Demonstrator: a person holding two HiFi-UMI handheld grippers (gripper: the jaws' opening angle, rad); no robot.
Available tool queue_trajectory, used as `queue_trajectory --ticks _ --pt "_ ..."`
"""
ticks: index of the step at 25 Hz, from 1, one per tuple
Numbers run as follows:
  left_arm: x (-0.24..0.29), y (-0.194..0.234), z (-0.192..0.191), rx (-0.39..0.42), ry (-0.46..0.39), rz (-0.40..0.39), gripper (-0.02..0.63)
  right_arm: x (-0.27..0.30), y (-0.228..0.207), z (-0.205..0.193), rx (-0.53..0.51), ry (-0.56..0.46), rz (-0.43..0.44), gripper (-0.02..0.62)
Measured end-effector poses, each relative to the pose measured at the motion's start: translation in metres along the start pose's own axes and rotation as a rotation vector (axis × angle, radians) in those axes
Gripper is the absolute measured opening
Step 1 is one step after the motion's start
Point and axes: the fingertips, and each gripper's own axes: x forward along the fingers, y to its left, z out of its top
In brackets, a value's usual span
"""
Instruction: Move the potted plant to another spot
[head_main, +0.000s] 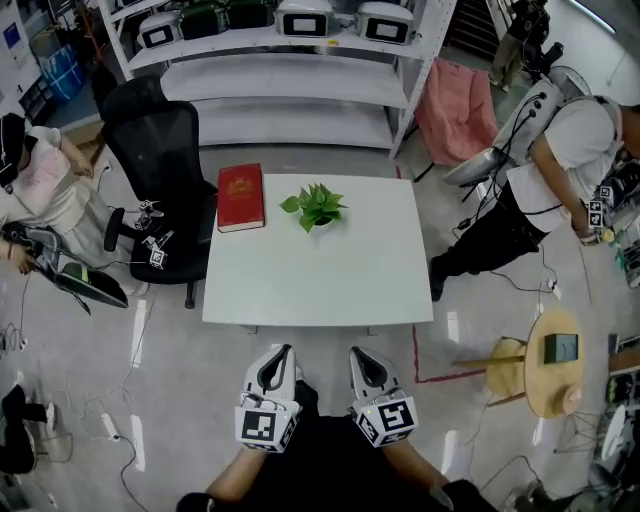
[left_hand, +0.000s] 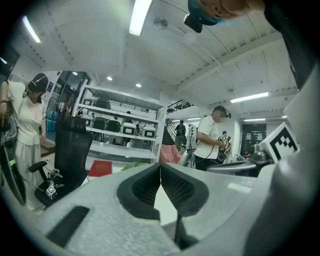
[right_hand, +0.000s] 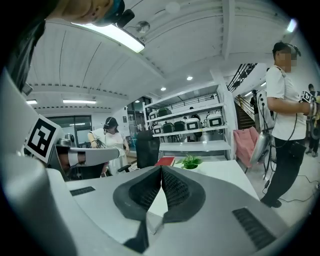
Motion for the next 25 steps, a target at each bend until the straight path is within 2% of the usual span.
queue_trajectory --ticks 3,8,15,20,25 --pt "0.016 0.027 0.01 0.011 -0.016 -0.017 0.017 0.031 0.0 0.01 -0.009 0.001 -0.011 0.012" --pt "0.039 0.076 0.017 0.008 -0.007 0.009 0.017 0.074 -0.003 0.023 0.002 0.0 -0.028 0.012" --pt "0.062 0.093 0.017 -0.024 0.022 0.01 0.017 0.122 -0.016 0.031 -0.021 0.023 -0.004 0.012" --pt "0.094 0.105 0.016 -0.038 0.018 0.036 0.017 0.163 -0.046 0.03 -0.015 0.03 0.008 0.012" --pt "0.132 0.113 0.023 -0.045 0.049 0.066 0.017 0.204 -0.075 0.032 -0.022 0.061 0.04 0.012"
